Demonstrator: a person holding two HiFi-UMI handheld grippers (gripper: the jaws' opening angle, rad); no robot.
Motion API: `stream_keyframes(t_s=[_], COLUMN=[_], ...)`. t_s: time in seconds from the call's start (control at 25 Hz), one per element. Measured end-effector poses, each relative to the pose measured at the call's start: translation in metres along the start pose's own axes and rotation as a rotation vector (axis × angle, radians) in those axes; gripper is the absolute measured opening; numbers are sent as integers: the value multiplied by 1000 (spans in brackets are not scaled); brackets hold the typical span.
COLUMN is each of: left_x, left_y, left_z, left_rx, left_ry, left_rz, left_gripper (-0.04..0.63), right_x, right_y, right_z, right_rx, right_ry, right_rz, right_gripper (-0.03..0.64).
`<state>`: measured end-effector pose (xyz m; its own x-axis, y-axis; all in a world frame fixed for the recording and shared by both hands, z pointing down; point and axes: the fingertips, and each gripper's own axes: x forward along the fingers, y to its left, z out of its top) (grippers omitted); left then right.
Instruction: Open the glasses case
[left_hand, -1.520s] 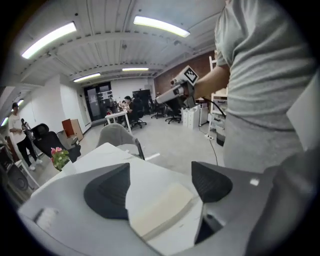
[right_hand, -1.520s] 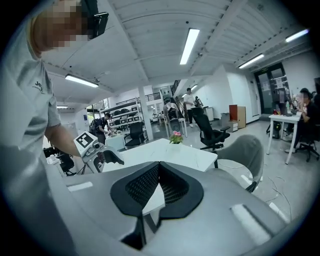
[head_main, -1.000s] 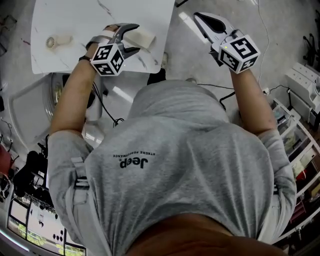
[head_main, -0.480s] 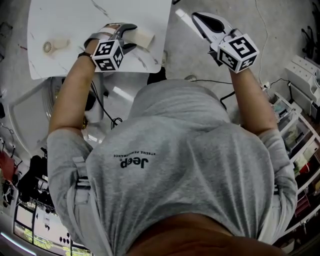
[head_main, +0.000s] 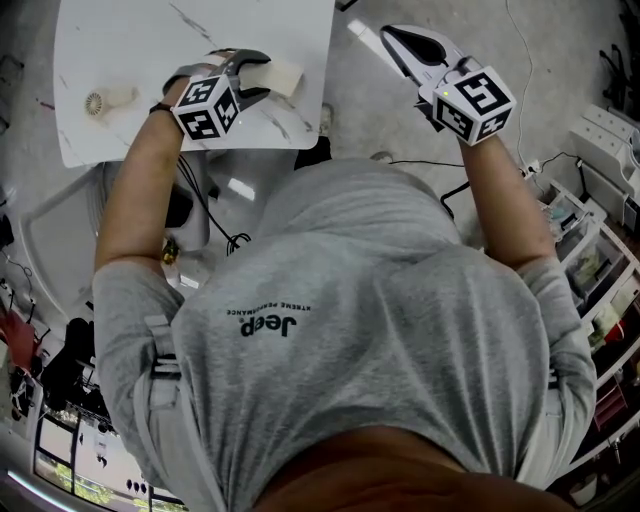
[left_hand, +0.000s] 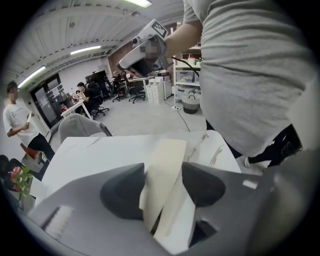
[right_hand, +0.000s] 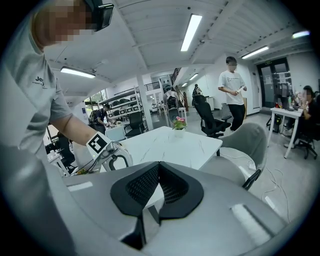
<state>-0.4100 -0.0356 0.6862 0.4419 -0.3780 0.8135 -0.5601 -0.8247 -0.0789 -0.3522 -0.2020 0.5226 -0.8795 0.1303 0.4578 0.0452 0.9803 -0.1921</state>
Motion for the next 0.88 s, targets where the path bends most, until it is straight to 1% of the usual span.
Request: stream_keyframes(t_s=[0.24, 0.4, 0.56, 0.88], left_x=[-3, -6, -9, -8], left_y=[2, 5, 12, 33], left_z=[5, 11, 16, 23], left_rx=[5, 18, 22, 31], left_ry=[-11, -27, -51, -68], left_rz=[-20, -14, 24, 110], left_gripper=[248, 201, 159, 120], right_x=[-6, -9, -9, -11], right_y=[-5, -7, -9, -12], right_z=[-3, -2, -3, -5], right_rx=[5, 7, 7, 2], right_ry=[1, -2, 2, 12], right_rz=[-16, -24, -29, -45], right_gripper=[3, 3, 3, 3])
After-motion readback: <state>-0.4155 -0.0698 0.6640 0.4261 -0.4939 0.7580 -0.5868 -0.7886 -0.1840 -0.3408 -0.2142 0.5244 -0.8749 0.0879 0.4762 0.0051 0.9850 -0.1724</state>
